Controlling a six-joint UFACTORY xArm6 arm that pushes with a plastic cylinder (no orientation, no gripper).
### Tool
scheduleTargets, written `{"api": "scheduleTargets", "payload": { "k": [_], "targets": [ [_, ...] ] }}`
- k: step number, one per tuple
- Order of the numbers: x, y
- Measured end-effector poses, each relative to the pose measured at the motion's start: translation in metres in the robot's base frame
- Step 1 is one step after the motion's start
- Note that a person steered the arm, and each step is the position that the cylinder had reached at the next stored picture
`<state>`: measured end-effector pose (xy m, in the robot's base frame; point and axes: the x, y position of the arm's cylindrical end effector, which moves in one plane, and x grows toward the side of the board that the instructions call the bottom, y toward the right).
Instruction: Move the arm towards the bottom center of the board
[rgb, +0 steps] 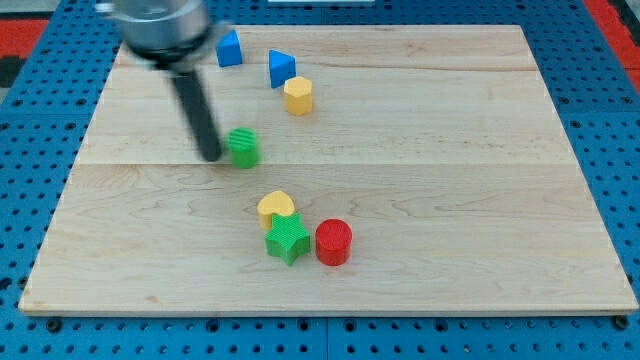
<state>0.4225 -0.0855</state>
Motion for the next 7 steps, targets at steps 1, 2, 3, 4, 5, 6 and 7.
{"api": "scheduleTargets", "payload": {
  "k": [1,2,3,4,5,6,7],
  "targets": [
    [-0.027,0.069],
    [-0.025,0.052],
    [-0.003,0.111],
    [-0.041,0.076],
    [-0.055,0.077],
    [-0.095,0.115],
    [-0.155,0.106]
  ]
}}
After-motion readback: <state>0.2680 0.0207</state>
